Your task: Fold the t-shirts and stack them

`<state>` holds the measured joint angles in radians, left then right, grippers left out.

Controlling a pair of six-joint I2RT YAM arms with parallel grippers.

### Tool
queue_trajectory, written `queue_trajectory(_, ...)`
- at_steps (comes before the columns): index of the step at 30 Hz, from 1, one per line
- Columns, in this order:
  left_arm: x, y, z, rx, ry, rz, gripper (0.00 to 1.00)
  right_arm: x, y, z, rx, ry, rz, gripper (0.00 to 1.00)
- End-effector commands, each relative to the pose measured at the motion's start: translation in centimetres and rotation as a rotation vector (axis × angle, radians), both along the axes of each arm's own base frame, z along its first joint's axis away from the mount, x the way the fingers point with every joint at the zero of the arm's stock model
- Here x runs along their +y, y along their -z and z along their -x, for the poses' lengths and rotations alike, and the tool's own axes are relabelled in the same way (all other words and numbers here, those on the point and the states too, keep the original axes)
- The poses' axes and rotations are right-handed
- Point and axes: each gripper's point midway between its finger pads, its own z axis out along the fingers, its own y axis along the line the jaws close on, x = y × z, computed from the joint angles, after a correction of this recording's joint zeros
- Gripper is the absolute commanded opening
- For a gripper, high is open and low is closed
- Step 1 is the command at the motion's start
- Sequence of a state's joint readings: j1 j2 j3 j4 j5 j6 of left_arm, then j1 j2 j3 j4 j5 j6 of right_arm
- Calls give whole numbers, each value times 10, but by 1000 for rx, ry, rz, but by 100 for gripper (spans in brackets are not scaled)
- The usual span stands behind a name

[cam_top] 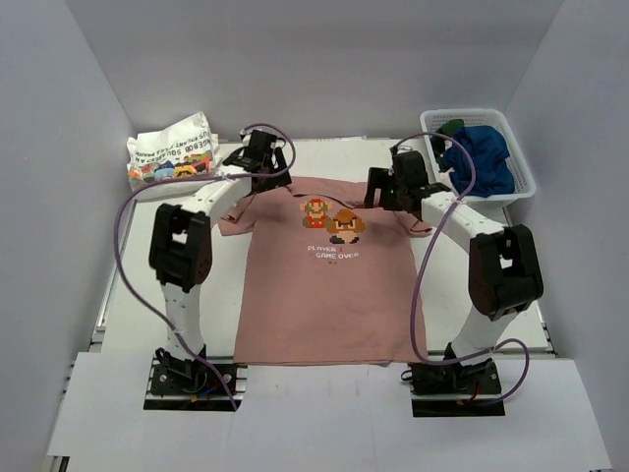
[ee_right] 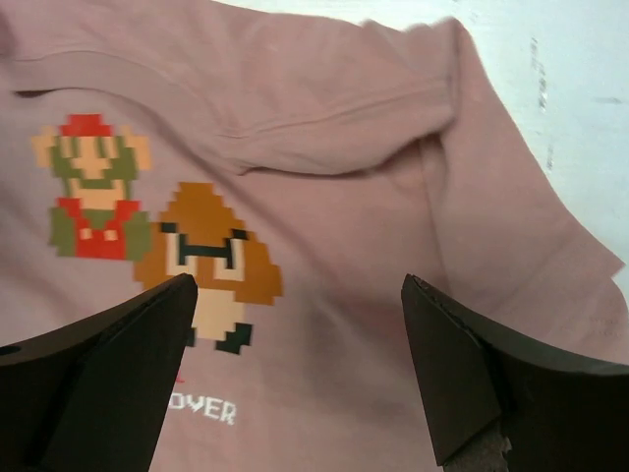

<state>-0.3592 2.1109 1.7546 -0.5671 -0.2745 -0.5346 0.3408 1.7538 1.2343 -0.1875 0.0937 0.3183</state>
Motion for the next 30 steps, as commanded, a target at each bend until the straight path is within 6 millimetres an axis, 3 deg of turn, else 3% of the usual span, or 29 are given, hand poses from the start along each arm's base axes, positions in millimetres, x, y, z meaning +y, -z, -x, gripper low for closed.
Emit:
queue_trajectory(1,-14,-51,20,-109,85,90,100,19,-37,-3,-108,-98,-60,90)
queue_trajectory(4,-26,-46,53,-67,133,145,100,15,-15,3,-54,-102,-38,90)
queue_trajectory(5,-29,-42,63,-44,159,168,100,-12,-10,-6,-77,20,70,90)
queue_trajectory(6,-31,-24,81,7,176,196,100,20,-6,8,-26,-131,-52,90)
queue_trajectory(7,-42,-30,92,1,209,253,100,25,2,9,-3,-148,-65,90)
queue_trajectory(8,-42,-12,110,51,224,275,100,26,7,11,10,-158,-64,90)
queue_trajectory(12,-42,15,149,125,249,291,100,24,28,6,50,-148,-20,90)
queue_trajectory(14,-37,21,151,132,234,272,100,22,40,8,89,-141,-13,90)
queue_trajectory(18,-35,55,158,226,212,253,100,22,56,18,127,-138,-18,90)
queue_trajectory(19,-37,69,160,262,215,255,100,20,66,28,152,-138,-7,90)
queue_trajectory(21,-39,79,161,295,223,287,100,12,63,31,149,-106,2,90)
queue_trajectory(22,-33,85,157,296,196,283,100,0,76,41,172,-77,39,90)
queue_trajectory(25,-11,100,143,321,104,165,100,-17,73,55,169,3,78,90)
queue_trajectory(26,-14,91,127,296,113,155,100,-18,80,67,188,6,90,90)
queue_trajectory(27,-8,102,123,323,105,131,100,-17,68,69,154,20,74,90)
queue_trajectory(28,-8,94,103,286,101,140,100,-18,76,82,177,16,80,90)
queue_trajectory(29,-10,94,95,281,97,133,100,-19,86,99,208,6,88,90)
queue_trajectory(30,-3,110,89,316,86,118,100,-13,84,115,210,-18,75,90)
